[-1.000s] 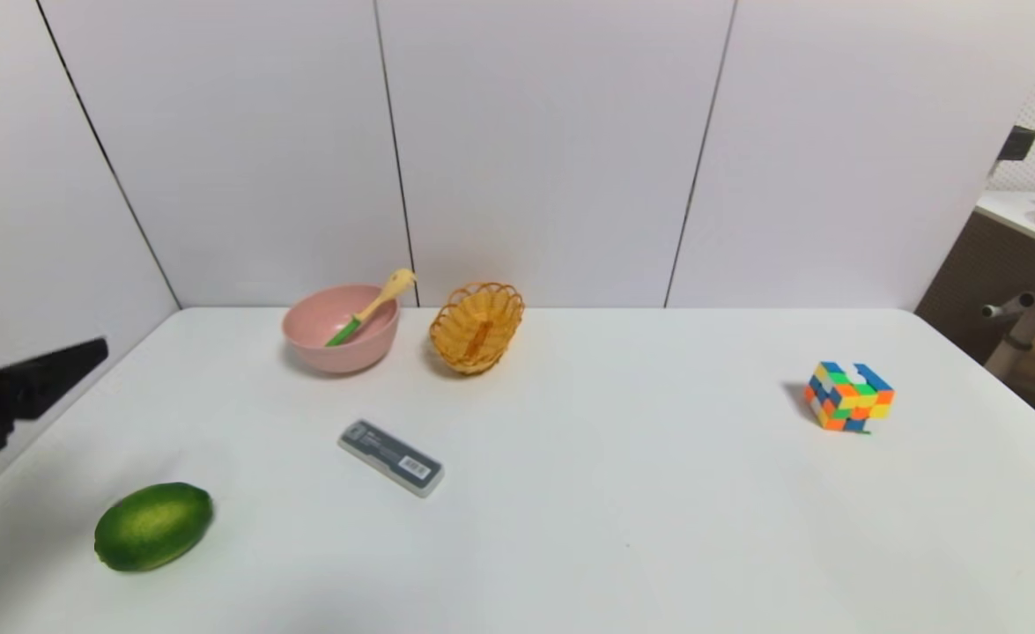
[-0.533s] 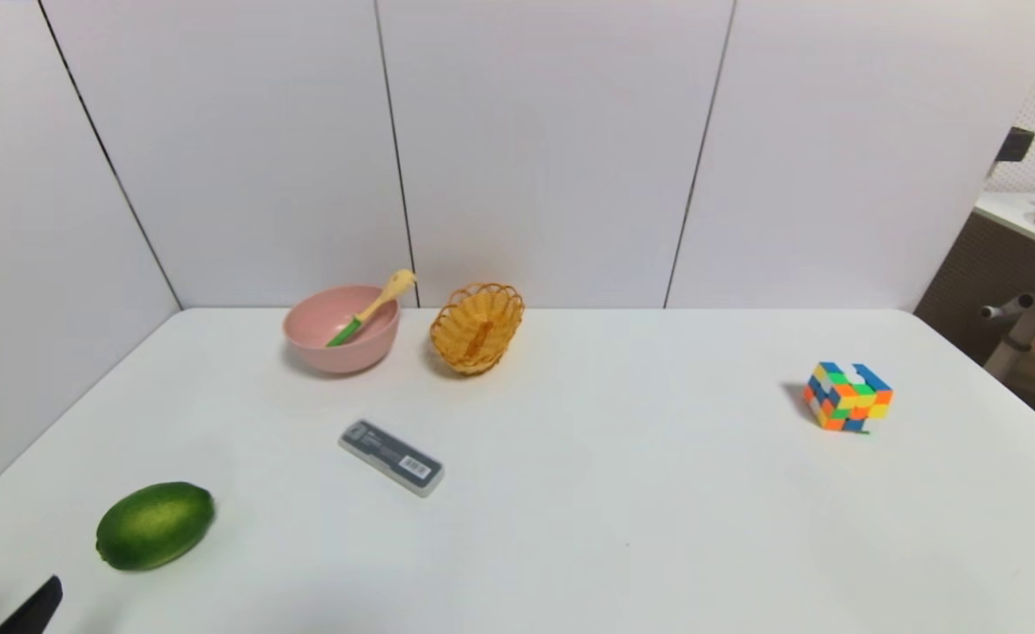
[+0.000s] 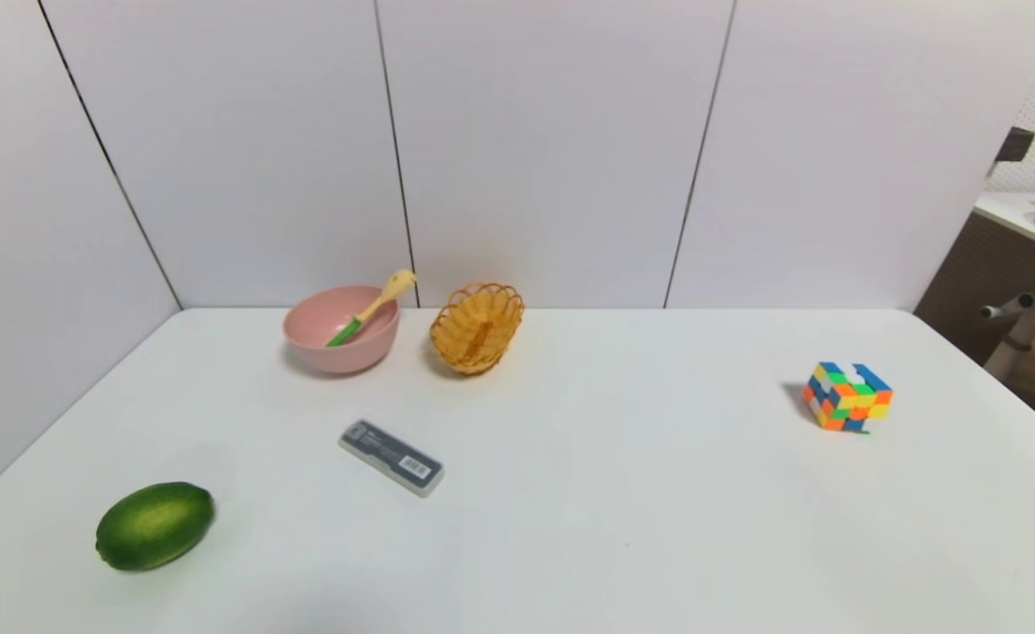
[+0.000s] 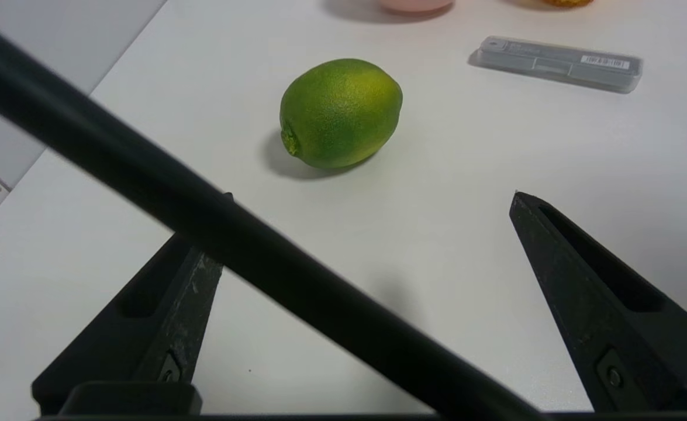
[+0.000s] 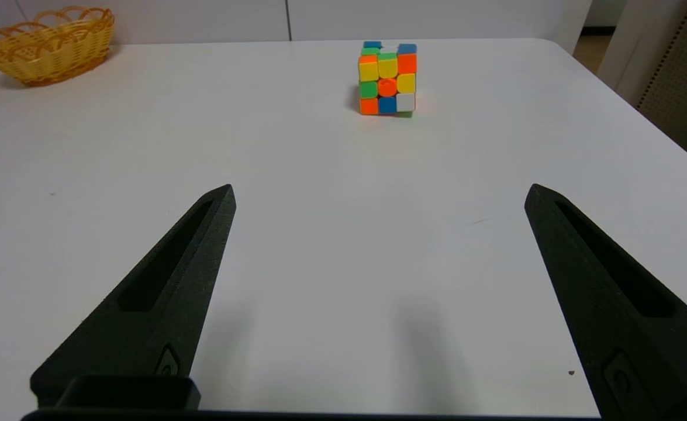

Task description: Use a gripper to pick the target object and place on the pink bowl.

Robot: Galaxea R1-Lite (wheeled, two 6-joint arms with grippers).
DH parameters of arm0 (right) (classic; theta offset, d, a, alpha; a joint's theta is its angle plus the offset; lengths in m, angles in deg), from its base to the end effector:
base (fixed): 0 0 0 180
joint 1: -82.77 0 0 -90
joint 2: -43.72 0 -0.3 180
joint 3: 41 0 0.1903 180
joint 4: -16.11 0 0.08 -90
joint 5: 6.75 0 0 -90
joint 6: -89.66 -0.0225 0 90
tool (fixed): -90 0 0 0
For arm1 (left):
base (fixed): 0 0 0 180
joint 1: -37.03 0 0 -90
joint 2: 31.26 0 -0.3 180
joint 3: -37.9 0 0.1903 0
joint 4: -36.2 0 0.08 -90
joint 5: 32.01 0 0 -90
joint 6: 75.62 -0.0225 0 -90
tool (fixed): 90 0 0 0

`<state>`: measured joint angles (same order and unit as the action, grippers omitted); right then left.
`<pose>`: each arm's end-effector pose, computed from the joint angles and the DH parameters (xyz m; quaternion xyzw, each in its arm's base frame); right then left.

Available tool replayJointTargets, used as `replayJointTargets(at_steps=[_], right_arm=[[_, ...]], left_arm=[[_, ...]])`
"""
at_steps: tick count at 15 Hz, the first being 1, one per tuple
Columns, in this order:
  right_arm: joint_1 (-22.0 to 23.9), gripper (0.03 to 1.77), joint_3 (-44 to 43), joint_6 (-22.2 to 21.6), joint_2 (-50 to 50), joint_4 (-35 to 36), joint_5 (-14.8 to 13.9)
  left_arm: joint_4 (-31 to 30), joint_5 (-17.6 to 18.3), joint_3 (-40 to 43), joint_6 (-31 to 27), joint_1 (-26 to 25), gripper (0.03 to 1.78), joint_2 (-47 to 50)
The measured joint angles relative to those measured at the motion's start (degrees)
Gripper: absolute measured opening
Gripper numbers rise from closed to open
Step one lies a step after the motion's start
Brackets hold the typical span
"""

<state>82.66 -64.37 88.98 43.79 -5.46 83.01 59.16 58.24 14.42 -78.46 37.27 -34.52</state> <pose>-0.0230 -0.0001 0.0787 0.0060 -0.0163 -0.0010 0.9998 -0.0186 0.0000 0.0779 0.0248 0.0238 -0.0049 0.9994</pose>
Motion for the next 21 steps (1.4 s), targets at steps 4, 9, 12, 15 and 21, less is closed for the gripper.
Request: replayJointTargets(at_steps=[4,9,12,15,21], right_arm=[[0.0,1.71,0.0,0.0,0.0,0.0,0.0],[0.0,1.71,0.0,0.0,0.0,0.0,0.0],[0.0,1.71,0.0,0.1,0.0,0.0,0.0],[0.0,1.71,0.0,0.1,0.0,0.1,0.0],[0.0,1.71,0.0,0.0,0.0,0.0,0.0]], left_arm=[[0.4,0.0,0.1,0.2,0.0,1.69,2.9],[0.4,0.0,0.1,0.2,0.0,1.69,3.4],[0.4,0.0,0.1,0.2,0.0,1.69,3.4],[0.4,0.0,0.1,0.2,0.0,1.69,3.4],[0.4,0.0,0.1,0.2,0.0,1.69,3.4]])
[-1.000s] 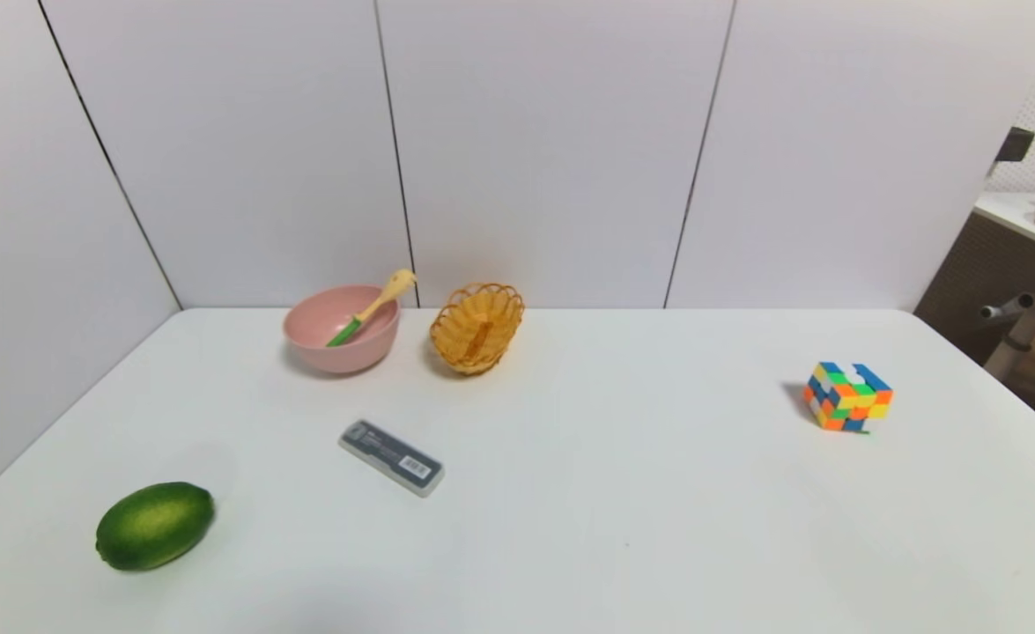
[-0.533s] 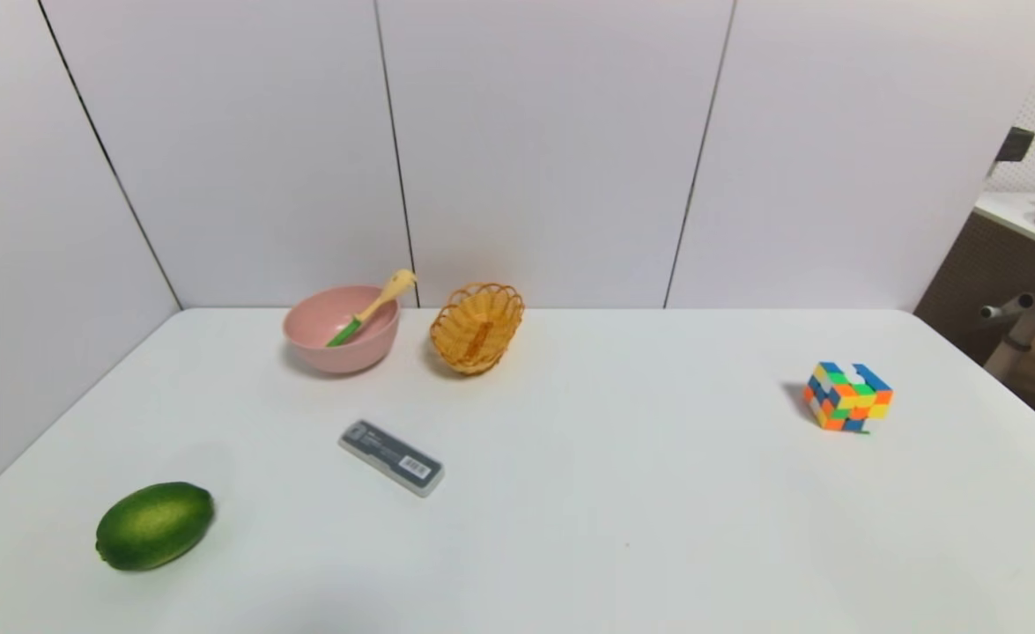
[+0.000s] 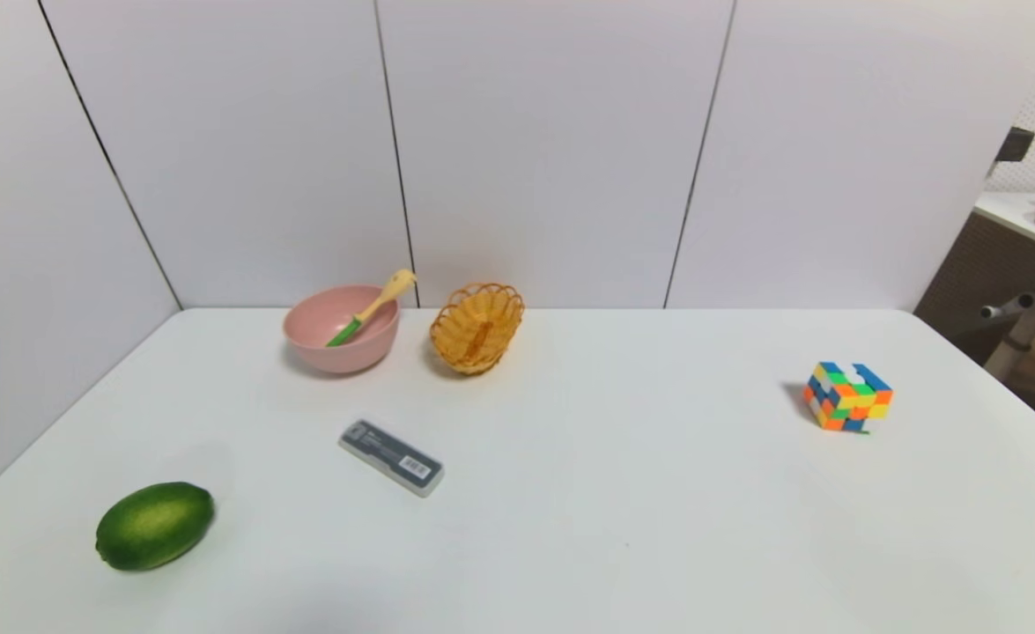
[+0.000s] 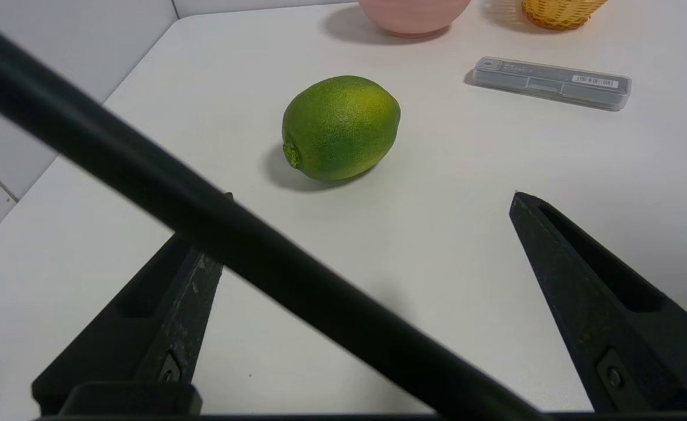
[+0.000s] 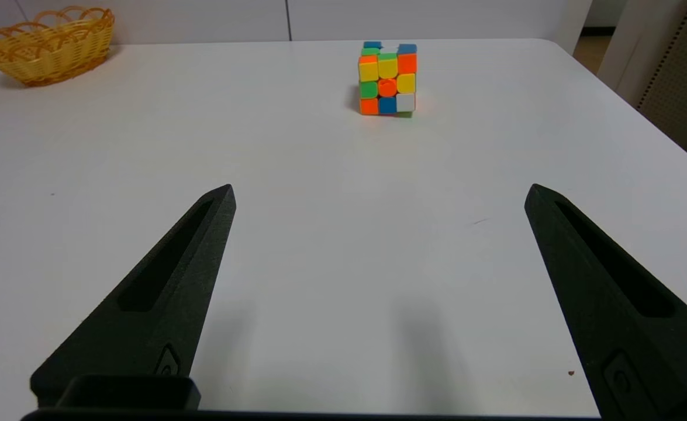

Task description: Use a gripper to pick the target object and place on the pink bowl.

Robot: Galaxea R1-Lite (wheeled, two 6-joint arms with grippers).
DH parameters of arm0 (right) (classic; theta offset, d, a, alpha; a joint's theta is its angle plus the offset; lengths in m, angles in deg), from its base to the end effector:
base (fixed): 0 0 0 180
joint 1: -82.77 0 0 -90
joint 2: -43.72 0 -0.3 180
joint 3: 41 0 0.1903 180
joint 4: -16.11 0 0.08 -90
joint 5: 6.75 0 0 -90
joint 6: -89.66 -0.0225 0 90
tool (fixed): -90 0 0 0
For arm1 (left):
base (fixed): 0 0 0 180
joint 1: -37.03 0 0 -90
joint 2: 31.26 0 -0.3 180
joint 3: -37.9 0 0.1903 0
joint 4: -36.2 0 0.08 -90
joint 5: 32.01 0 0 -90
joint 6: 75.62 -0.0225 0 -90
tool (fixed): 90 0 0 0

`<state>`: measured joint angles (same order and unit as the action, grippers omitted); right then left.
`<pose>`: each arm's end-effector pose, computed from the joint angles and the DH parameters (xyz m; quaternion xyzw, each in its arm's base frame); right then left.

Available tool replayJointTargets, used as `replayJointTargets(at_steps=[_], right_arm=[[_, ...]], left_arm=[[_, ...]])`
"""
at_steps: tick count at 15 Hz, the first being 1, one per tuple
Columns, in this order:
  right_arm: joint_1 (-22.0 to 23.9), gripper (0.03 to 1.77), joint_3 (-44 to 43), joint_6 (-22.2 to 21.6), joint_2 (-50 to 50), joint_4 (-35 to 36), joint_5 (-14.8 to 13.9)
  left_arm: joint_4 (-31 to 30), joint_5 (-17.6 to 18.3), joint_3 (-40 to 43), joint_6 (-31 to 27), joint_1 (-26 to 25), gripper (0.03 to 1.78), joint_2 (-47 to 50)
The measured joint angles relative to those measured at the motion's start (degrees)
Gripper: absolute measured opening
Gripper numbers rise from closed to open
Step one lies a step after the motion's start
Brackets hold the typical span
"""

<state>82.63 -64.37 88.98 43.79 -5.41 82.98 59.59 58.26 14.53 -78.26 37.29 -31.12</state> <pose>-0.0230 -0.0002 0.0788 0.0060 -0.0168 -0.0010 0.9998 -0.0230 0.0000 0.0754 0.0230 -0.0012 -0.0046 0.9997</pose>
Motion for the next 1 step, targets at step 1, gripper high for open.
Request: replayJointTargets(at_steps=[1], right_arm=[[0.0,1.71,0.0,0.0,0.0,0.0,0.0]], left_arm=[[0.0,0.0,0.0,0.0,0.0,1.69,0.0]])
